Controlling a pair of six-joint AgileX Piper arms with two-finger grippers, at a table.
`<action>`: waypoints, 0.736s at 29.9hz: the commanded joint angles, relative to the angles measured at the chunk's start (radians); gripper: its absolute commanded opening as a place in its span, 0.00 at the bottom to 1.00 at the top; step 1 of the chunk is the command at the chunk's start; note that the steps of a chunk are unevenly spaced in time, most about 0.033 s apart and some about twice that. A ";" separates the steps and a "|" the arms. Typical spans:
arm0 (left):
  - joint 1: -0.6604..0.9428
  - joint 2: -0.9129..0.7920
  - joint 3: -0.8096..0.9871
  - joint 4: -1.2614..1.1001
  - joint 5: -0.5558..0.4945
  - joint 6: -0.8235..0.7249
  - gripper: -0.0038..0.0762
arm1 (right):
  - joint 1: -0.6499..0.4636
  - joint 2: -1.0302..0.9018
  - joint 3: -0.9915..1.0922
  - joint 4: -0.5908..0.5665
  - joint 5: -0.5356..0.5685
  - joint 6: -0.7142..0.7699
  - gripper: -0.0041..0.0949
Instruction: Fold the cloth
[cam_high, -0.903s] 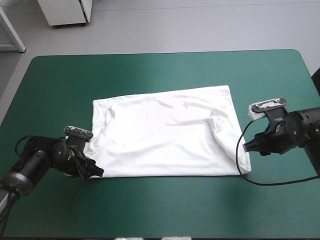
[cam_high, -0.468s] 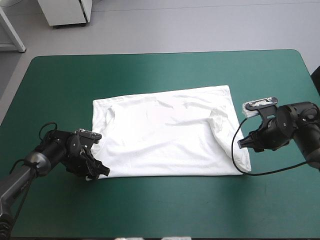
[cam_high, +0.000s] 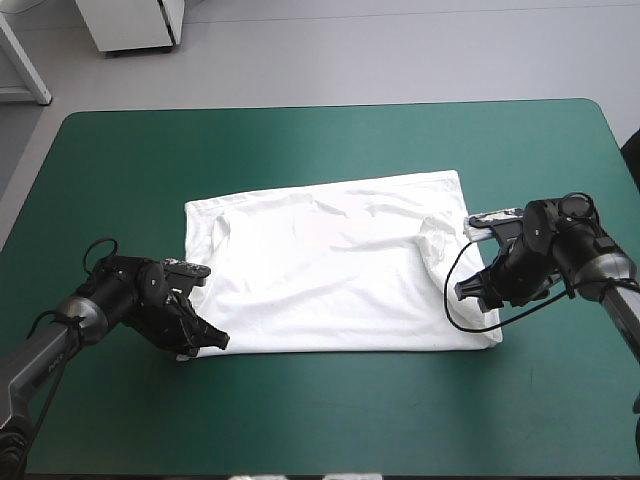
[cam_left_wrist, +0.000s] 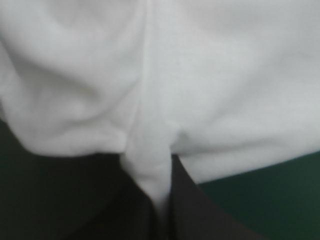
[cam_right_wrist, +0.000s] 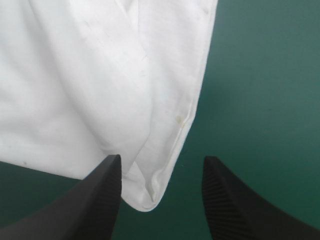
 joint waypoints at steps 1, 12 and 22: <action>-0.002 0.013 0.001 0.059 -0.072 0.005 0.04 | -0.008 -0.016 0.012 0.010 -0.009 -0.011 0.53; -0.002 0.013 0.001 0.061 -0.080 0.010 0.04 | -0.008 -0.016 0.126 0.040 -0.069 -0.010 0.53; -0.002 0.013 0.001 0.065 -0.080 0.011 0.04 | -0.008 0.045 0.147 0.145 -0.096 -0.060 0.53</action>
